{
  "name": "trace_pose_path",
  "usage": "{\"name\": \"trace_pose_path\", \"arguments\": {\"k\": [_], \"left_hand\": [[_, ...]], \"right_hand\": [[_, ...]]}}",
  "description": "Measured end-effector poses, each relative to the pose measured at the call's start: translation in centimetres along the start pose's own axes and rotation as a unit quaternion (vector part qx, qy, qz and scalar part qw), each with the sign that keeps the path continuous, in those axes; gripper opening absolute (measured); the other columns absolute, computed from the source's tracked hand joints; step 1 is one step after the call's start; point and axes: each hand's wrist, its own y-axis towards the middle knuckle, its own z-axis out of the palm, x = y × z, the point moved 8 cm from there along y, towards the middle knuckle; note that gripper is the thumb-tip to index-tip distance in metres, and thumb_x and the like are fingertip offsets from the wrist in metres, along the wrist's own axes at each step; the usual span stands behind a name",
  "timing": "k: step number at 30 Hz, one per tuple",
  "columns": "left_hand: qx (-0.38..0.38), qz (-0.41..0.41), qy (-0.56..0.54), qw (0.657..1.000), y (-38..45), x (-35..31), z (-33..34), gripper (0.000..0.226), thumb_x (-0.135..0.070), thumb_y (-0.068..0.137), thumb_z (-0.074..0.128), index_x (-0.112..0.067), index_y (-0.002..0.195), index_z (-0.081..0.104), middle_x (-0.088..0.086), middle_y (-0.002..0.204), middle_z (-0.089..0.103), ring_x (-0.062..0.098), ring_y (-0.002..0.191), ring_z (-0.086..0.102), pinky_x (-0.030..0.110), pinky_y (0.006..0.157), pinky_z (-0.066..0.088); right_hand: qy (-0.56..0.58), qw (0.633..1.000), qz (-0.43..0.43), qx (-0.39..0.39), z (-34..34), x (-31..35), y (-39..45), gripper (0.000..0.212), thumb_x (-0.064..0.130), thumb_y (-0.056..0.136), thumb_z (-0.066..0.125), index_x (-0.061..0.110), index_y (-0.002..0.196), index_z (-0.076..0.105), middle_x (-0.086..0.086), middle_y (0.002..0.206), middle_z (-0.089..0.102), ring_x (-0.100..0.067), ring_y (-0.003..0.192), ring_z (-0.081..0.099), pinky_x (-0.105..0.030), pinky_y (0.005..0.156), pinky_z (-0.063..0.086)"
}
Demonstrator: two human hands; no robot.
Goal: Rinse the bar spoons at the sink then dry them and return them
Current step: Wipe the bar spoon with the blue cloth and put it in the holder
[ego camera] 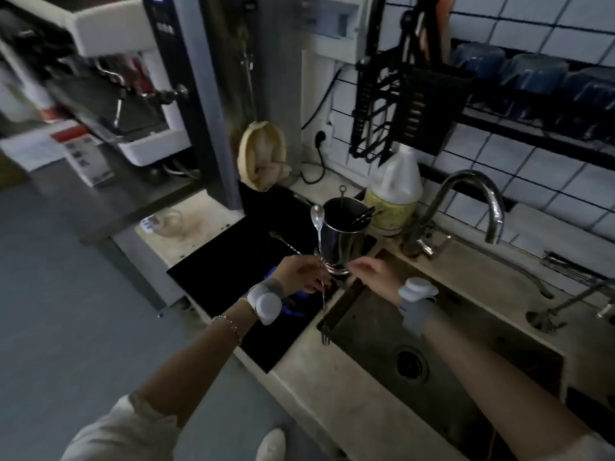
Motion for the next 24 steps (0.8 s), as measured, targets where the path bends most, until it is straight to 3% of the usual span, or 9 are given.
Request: {"name": "trace_pose_path", "arguments": {"k": [4,7,10,13,20,24], "left_hand": [[-0.067,0.043,0.038,0.996,-0.9,1.8,-5.8,0.008,-0.012,0.093,0.057,-0.014,0.088,0.063,0.012,0.088,0.073,0.021,0.072,0.071,0.028,0.061,0.059],[-0.075,0.031,0.008,0.997,-0.6,3.3,-8.5,0.006,-0.009,0.092,0.057,-0.006,0.091,0.061,0.016,0.09,0.072,0.024,0.074,0.071,0.034,0.065,0.06],[-0.074,0.018,-0.009,0.997,-0.5,4.6,-10.3,0.011,-0.009,0.092,0.057,-0.012,0.083,0.062,0.008,0.081,0.074,0.03,0.077,0.07,0.044,0.074,0.06],[-0.076,0.01,-0.027,0.997,-0.1,5.7,-12.2,0.011,-0.008,0.092,0.056,-0.01,0.084,0.063,0.003,0.077,0.074,0.024,0.074,0.072,0.039,0.07,0.061],[-0.07,-0.01,-0.066,0.995,1.1,7.4,-15.3,0.012,-0.011,0.093,0.055,-0.001,0.093,0.062,0.017,0.091,0.07,0.021,0.075,0.071,0.033,0.07,0.061],[-0.049,-0.018,-0.057,0.997,1.7,8.0,-15.4,0.015,-0.011,0.094,0.055,0.002,0.095,0.062,0.016,0.093,0.073,0.023,0.08,0.072,0.033,0.071,0.061]], "right_hand": [[-0.023,0.998,0.012,0.051,5.0,1.0,2.1,0.032,0.017,0.091,0.063,0.002,0.119,0.062,-0.017,0.117,0.066,-0.023,0.104,0.061,-0.025,0.082,0.046],[-0.021,0.996,0.04,0.073,7.8,0.9,3.6,0.042,0.009,0.091,0.062,-0.005,0.13,0.051,-0.02,0.134,0.055,-0.031,0.125,0.052,-0.034,0.102,0.041],[-0.043,0.993,0.063,0.086,9.8,0.3,4.9,0.051,0.008,0.09,0.062,-0.003,0.137,0.044,-0.018,0.143,0.046,-0.031,0.134,0.043,-0.035,0.108,0.035],[-0.117,0.984,0.069,0.112,11.8,-0.2,6.6,0.06,0.018,0.09,0.065,0.003,0.142,0.039,-0.014,0.147,0.042,-0.028,0.137,0.039,-0.037,0.112,0.034],[-0.217,0.961,0.114,0.126,14.3,-2.1,10.1,0.072,0.038,0.081,0.073,0.005,0.137,0.042,-0.016,0.135,0.052,-0.032,0.123,0.052,-0.043,0.103,0.043],[-0.238,0.955,0.104,0.142,15.1,-2.2,10.6,0.056,0.041,0.081,0.071,0.007,0.123,0.055,-0.011,0.121,0.061,-0.03,0.113,0.058,-0.034,0.089,0.046]]}}
